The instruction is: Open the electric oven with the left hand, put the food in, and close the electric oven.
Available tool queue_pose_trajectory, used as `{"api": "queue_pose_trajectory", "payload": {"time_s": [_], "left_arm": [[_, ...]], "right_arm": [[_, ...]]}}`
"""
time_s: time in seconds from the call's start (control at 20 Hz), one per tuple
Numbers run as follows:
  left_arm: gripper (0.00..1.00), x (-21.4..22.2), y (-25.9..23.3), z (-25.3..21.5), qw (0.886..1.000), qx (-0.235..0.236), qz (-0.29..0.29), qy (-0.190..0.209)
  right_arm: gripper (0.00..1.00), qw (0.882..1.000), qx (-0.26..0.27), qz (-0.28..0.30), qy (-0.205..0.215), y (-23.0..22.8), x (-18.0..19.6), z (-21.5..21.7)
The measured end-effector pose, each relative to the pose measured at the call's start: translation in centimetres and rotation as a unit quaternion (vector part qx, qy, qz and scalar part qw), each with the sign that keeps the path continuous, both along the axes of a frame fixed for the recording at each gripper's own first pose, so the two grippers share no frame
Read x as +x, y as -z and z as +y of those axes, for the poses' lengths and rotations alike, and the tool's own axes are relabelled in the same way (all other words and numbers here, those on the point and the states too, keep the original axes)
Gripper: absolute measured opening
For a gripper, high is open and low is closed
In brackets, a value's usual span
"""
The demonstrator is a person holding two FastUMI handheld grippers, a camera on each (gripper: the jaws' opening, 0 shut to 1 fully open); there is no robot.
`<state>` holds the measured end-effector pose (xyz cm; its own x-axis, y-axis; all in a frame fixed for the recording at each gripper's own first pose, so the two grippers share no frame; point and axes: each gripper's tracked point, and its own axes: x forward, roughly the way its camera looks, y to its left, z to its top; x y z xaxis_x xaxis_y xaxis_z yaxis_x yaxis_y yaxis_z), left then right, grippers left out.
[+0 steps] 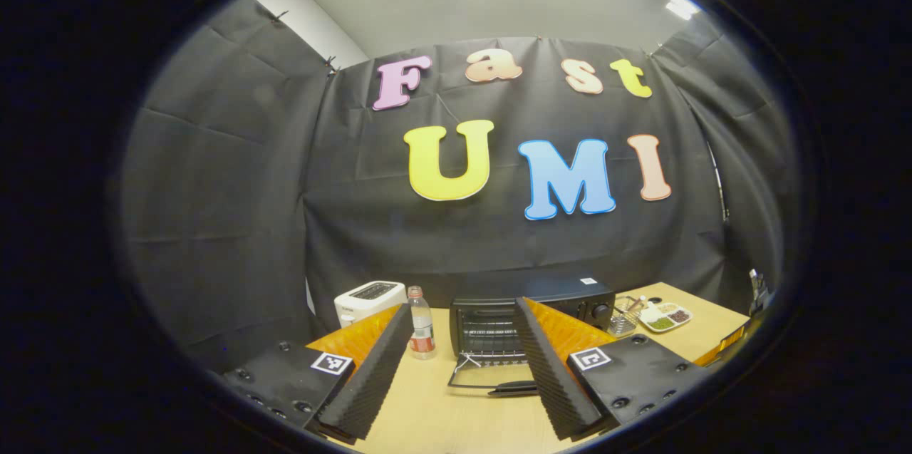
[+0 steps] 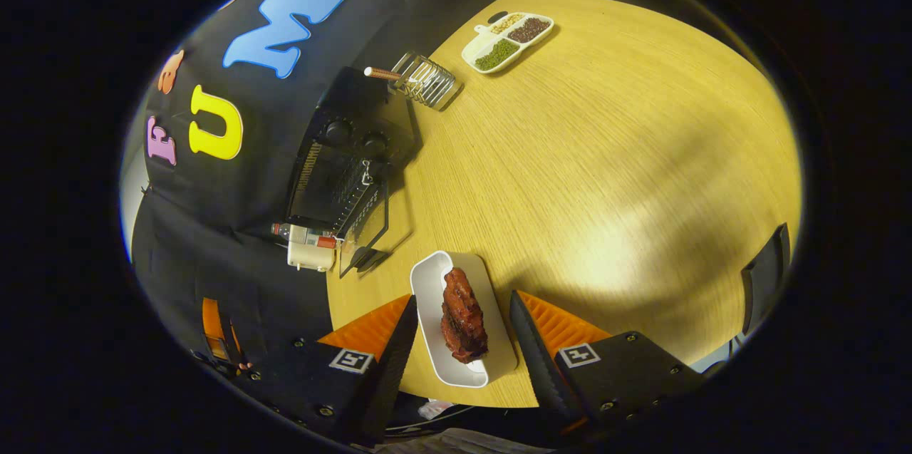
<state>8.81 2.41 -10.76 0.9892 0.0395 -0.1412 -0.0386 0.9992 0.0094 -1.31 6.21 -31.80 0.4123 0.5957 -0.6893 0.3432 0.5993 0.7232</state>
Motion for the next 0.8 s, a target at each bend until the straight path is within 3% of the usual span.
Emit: {"api": "queue_pose_trajectory", "payload": {"time_s": [0.1, 0.2, 0.3, 0.35, 0.4, 0.8], "left_arm": [[1.00, 0.1, -0.1, -0.1, 1.000, -0.004, 0.000, 0.000], [1.00, 0.3, -0.2, -0.2, 1.000, -0.003, -0.003, 0.001], [1.00, 0.4, -0.3, -0.2, 1.000, -0.001, -0.003, 0.001], [1.00, 0.4, -0.3, -0.2, 1.000, 0.000, -0.002, 0.000], [1.00, 0.5, -0.1, -0.1, 1.000, 0.001, -0.001, -0.001], [1.00, 1.0, 0.4, -0.1, 1.000, -0.001, 0.004, 0.002]], "right_arm": [[0.80, 1.000, -0.007, 0.003, -0.001, 1.0, -0.4, 0.7], [0.29, 1.000, -0.001, 0.009, 0.020, 1.3, 0.4, -0.1], [0.27, 0.999, 0.019, 0.006, 0.030, 0.6, -0.4, 1.2], [0.25, 0.999, 0.015, 0.004, 0.041, 0.6, 1.1, 0.3], [0.10, 0.999, 0.009, 0.000, 0.039, 0.5, 1.1, 0.0], [0.10, 0.999, 0.003, -0.045, 0.013, -2.8, 2.4, 0.2]]}}
